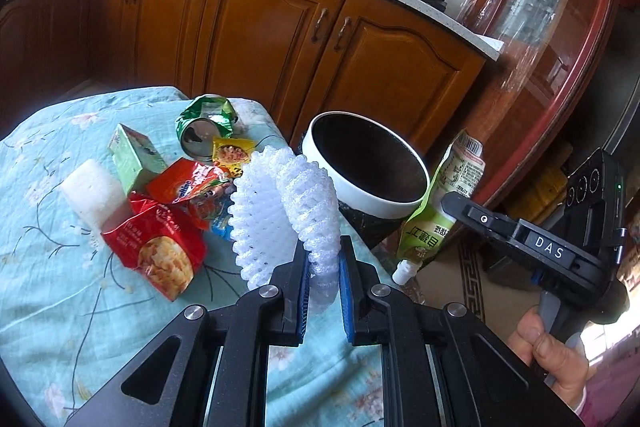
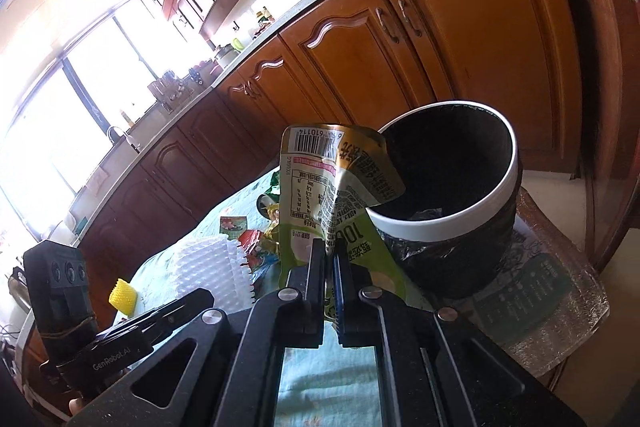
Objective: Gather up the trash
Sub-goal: 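Carry the foam net and snack bag over the bin while both tools open to drop them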
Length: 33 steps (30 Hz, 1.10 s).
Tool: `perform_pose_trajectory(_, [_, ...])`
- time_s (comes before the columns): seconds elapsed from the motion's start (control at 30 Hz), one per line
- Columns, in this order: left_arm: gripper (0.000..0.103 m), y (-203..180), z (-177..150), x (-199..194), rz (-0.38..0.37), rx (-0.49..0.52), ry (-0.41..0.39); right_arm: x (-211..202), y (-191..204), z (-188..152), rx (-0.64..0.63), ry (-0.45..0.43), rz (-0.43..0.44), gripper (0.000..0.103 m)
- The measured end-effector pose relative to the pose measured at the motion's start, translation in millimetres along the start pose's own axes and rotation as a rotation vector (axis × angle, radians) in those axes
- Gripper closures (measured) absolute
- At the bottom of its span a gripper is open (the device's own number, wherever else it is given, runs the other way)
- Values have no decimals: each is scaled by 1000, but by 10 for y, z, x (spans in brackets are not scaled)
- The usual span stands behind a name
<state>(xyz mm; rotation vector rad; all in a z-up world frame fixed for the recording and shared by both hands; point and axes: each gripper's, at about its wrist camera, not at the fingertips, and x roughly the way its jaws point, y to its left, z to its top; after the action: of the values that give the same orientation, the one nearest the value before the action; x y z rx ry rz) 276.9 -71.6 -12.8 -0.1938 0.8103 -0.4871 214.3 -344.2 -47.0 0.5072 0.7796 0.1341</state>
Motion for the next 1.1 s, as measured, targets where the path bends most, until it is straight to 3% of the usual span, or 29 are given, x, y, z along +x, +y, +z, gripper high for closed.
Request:
perform_pose_trajectory(0.83, [91, -518, 815, 1312, 10, 128, 59, 227, -605, 678, 7, -65, -114, 99])
perform_pose_trajectory(1.1, [91, -576, 994, 1763, 22, 139, 92, 525, -720, 828, -23, -14, -151, 99])
